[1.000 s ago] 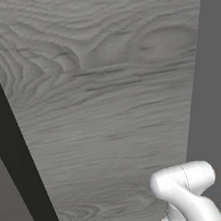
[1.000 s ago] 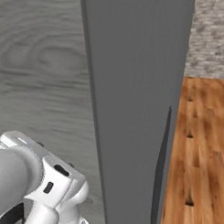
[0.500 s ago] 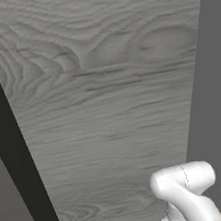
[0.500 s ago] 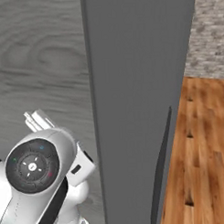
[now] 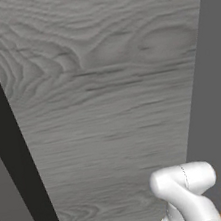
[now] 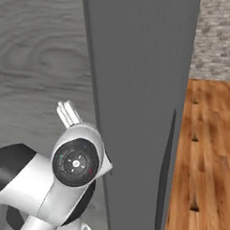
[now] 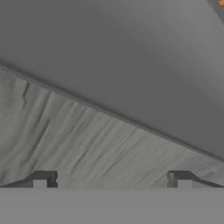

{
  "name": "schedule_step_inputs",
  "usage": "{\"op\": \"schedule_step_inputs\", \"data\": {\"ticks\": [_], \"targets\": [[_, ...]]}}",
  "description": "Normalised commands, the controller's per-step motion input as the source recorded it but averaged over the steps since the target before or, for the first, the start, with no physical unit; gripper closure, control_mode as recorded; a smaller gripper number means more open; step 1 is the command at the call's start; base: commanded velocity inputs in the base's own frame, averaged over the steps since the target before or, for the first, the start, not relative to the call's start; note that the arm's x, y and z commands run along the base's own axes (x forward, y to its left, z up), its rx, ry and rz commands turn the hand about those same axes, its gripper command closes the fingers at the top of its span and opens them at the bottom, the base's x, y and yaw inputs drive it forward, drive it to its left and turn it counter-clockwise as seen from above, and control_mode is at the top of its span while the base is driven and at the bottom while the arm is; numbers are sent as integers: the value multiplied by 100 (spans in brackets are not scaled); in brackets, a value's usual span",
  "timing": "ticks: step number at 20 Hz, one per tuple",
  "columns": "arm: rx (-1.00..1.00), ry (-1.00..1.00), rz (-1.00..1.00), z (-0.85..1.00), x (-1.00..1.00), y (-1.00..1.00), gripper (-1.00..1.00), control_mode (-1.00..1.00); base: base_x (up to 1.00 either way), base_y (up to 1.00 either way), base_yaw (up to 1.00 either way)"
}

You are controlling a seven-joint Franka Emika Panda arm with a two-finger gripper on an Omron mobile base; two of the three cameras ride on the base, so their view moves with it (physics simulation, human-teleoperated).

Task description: The ice cube tray has been filled with water. Take the tray and place it in the freezer to make ice. Close the freezer door after placing the tray.

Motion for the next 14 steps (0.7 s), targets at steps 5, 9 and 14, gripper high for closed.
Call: {"op": "schedule_step_inputs", "data": {"ticks": [5, 9, 14], "targets": [[19, 0, -1, 0, 31, -38, -100, -100, 0, 0, 0], [17, 0, 0, -2, 31, -28, -100, -100, 0, 0, 0], [12, 0, -3, -4, 39, -10, -100, -100, 0, 0, 0]]}}
